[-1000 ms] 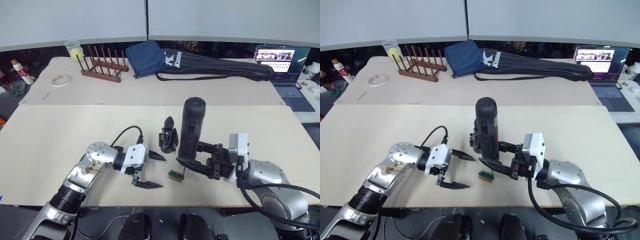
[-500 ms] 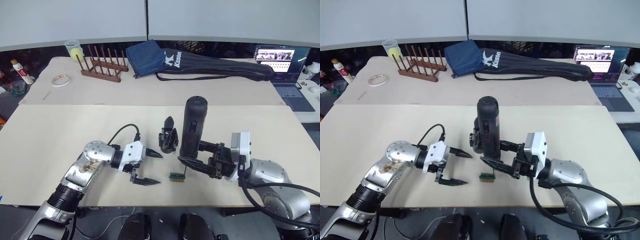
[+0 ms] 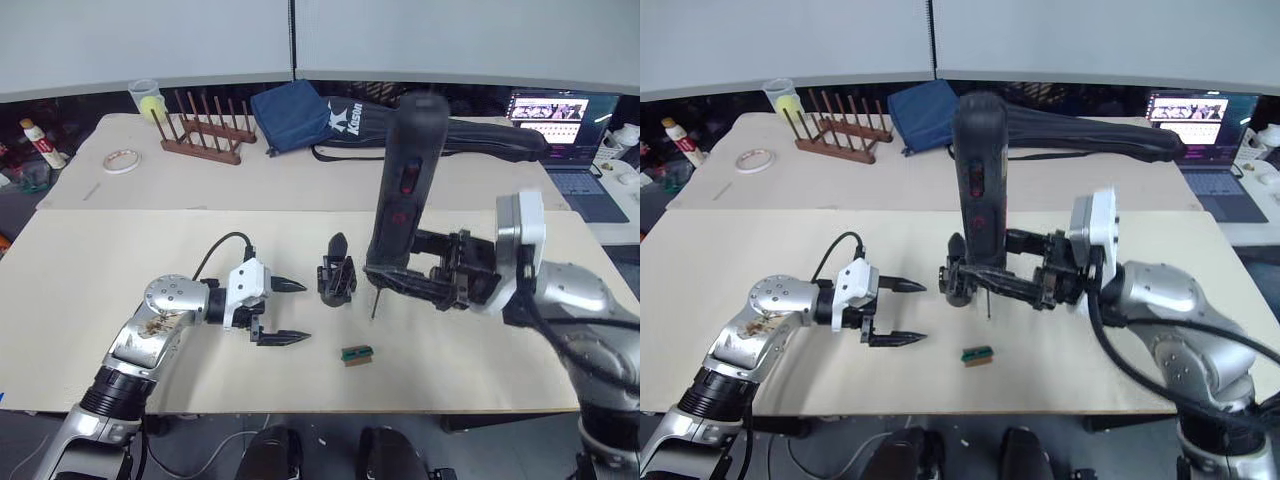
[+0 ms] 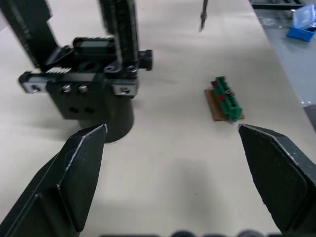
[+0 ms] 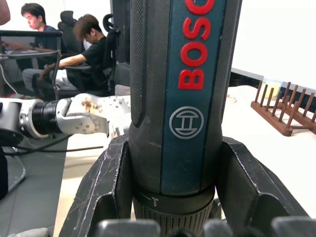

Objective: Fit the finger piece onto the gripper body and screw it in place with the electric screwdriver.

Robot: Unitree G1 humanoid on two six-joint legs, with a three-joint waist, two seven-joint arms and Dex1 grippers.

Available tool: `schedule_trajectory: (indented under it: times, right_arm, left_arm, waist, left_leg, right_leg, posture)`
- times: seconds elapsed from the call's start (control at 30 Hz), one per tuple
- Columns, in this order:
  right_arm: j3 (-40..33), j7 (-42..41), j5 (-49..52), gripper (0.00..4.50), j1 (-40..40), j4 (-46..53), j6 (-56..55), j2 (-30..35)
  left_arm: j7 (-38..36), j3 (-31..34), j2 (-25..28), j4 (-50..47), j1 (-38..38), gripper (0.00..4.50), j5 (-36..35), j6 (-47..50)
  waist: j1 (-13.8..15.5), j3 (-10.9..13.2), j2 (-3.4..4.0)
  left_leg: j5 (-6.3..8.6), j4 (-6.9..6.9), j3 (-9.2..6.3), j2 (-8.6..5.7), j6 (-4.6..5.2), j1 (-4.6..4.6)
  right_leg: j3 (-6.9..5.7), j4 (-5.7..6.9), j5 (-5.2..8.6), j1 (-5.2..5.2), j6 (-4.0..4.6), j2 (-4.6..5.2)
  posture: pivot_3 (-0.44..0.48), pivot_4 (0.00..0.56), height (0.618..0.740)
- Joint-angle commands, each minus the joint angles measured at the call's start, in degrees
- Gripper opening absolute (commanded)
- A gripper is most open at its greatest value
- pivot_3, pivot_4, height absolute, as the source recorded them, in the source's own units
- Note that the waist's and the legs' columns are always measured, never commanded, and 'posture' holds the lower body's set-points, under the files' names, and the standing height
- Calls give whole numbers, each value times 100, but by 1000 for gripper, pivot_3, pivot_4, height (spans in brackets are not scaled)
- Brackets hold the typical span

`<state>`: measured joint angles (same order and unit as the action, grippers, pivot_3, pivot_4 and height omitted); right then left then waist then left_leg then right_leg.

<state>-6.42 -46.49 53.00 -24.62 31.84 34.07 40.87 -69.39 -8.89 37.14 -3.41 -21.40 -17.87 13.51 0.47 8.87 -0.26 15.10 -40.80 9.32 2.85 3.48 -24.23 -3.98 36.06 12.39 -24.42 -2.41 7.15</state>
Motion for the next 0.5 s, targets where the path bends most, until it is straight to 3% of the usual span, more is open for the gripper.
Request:
schedule_trajectory:
  times: [0.03, 0.33, 0.5]
  right_arm:
    - [-208, -316, 457, 1966, -706, -188, 229, 212]
    - [87, -691, 612, 1966, -2465, -1380, 881, 36]
    - [488, -831, 259, 1966, -3810, -2453, 999, -547]
  left_arm:
    - [126, 146, 7, 116, -45, 4500, 89, -258]
    - [344, 71, -254, 739, -235, 4500, 361, -847]
    - [424, 52, -485, 1148, -454, 4500, 452, -1036]
  waist:
    - [-1, 0, 0]
    - [4, 0, -1]
    - [-49, 0, 0]
  left_leg:
    - [0, 2, 0, 0, 1, 0]
    - [2, 0, 5, -1, 4, -6]
    - [2, -2, 14, -3, 5, -11]
  right_leg:
    - [0, 0, 0, -1, 0, 0]
    - [-5, 0, -2, -5, -1, 7]
    - [-1, 7, -6, -16, -4, 10]
  posture:
    - [0, 150, 740]
    - [0, 150, 740]
    - [0, 150, 740]
